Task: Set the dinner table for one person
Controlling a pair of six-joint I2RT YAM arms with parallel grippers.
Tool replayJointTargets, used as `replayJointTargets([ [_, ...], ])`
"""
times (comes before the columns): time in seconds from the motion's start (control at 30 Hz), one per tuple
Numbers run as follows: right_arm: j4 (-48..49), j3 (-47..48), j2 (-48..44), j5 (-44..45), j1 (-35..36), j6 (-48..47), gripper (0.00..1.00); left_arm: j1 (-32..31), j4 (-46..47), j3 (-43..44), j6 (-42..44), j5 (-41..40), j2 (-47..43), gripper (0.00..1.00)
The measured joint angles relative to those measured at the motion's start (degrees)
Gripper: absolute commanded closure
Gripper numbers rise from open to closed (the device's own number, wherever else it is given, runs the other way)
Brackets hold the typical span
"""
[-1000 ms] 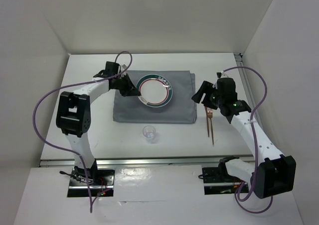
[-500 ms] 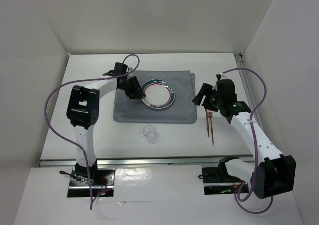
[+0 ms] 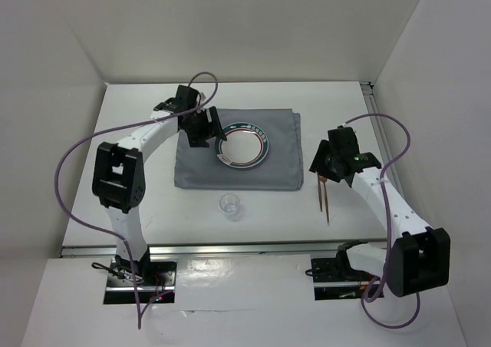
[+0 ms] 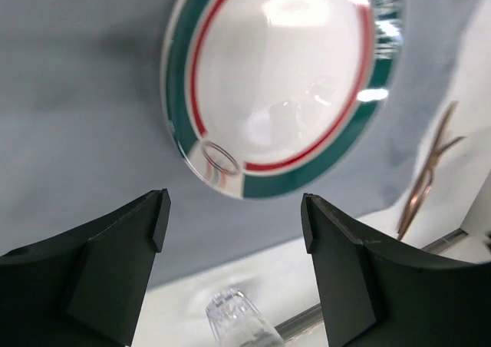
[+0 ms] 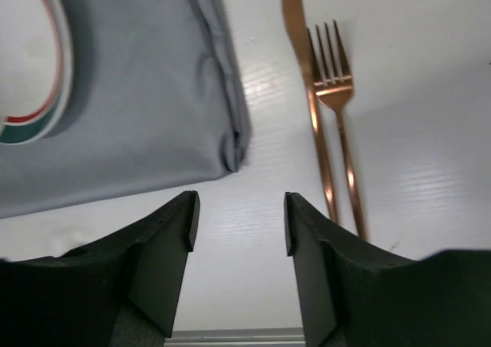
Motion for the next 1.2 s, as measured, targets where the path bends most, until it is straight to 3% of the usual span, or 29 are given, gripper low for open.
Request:
replayJointTargets([
  [0.27,-1.5,-0.3,7.5,0.9,-0.9,-0.9,0.56,-2.2,-1.4,-0.7,1.8,-4.1,-19.3,0.17],
  [0.4,-0.2,-1.6,10.4,0.9,-1.2,-2.0,0.56,-2.4,-1.7,-4.5,2.6,-4.1,-25.4,0.17],
  [0.67,3.9,-2.4,19.5,0.8,-2.6,-4.4,0.52,-2.5,-4.7,-12.0,2.9,-4.7,-26.6,0.18],
  [0.97,7.0,-2.5,23.1,0.3,-3.5,-6.1,0.52,-3.0,-5.5,-12.5,3.0,-5.0,-26.6,0.19],
  [1.03,7.6,-2.3,23.5,0.1,-3.5,-6.4,0.58,-3.0,-5.5,-12.5,2.9,-5.1,-26.6,0.19],
  [1.07,7.8,-2.2,23.7,0.1,-3.5,-6.6,0.69,-3.0,-5.5,-12.5,2.9,-5.1,-26.6,0.19],
  [1.2,9.2,-1.5,24.7,-0.1,-3.5,-7.0,0.92,-3.0,-5.5,-12.5,2.9,-5.4,-26.6,0.19],
])
